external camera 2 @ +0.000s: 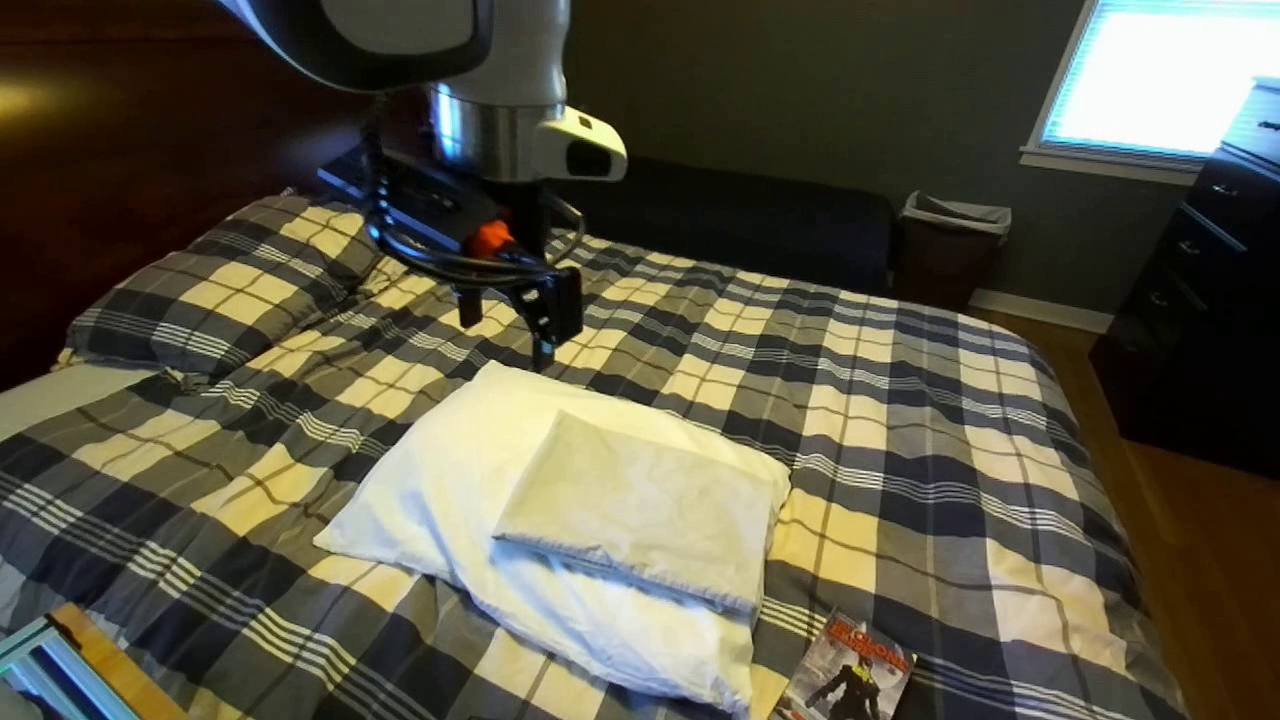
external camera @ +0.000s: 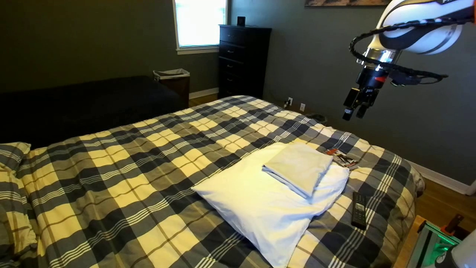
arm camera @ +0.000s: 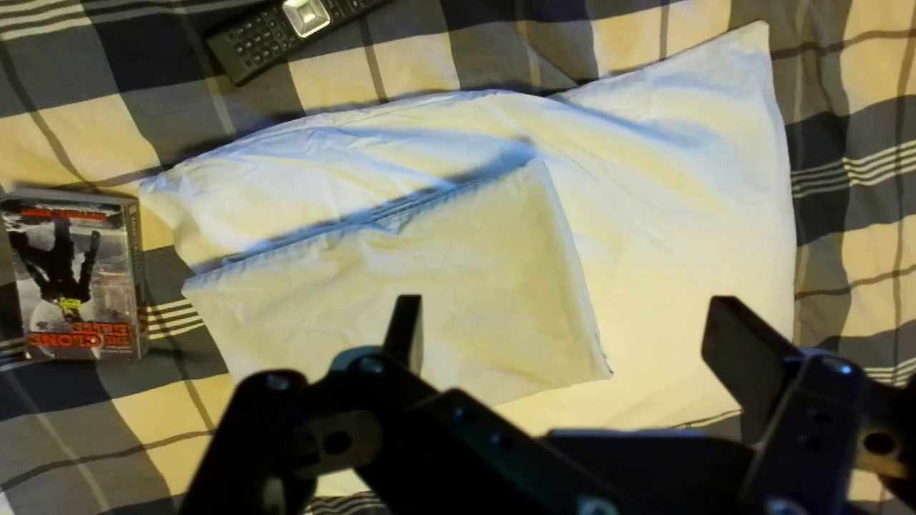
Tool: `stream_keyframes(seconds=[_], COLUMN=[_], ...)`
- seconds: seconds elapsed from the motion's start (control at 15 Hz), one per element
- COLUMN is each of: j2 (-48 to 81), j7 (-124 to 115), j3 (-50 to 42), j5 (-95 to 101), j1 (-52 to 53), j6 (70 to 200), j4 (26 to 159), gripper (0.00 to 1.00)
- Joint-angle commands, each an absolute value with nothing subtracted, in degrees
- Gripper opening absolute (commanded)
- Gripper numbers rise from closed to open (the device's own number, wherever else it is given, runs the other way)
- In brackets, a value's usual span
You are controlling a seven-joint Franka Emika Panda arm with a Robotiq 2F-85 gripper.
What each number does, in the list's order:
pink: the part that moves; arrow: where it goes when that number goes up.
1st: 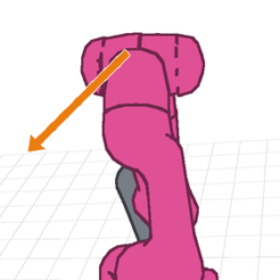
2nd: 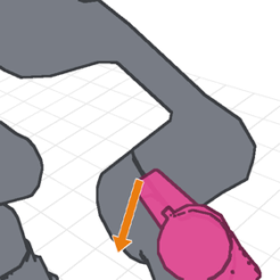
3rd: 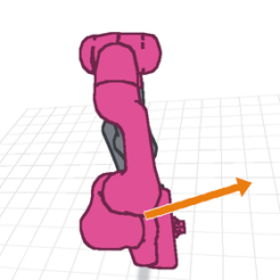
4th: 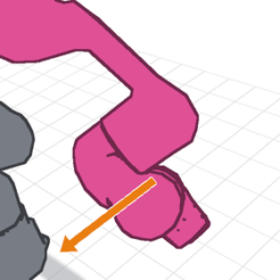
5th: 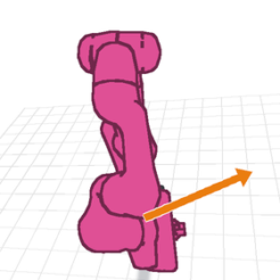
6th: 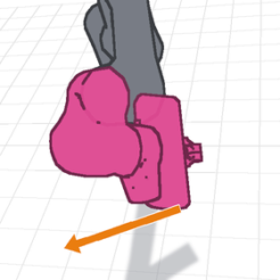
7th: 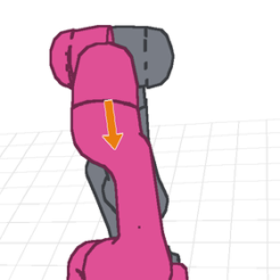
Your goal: Fold the pillowcase in half
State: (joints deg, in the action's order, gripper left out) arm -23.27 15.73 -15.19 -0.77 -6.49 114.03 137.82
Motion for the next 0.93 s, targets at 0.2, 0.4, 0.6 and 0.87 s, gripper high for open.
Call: stream_keyframes(seconds=[0.2, 0.4, 0.6, 0.87], j2=[-4.5, 2.5, 9.1, 10.0], j7=[28.8, 32.0, 34.7, 34.4], j3=[-17.7, -17.5, -16.8, -15.2], j5=[-2.2, -4.9, -8.7, -9.6], j1=[-7.5, -9.5, -12.6, -15.5], j6=[116.7, 118.7, 120.3, 120.1], j4=[126.5, 122.4, 118.4, 118.0], gripper=[1.0, 1.0, 1.0, 1.0])
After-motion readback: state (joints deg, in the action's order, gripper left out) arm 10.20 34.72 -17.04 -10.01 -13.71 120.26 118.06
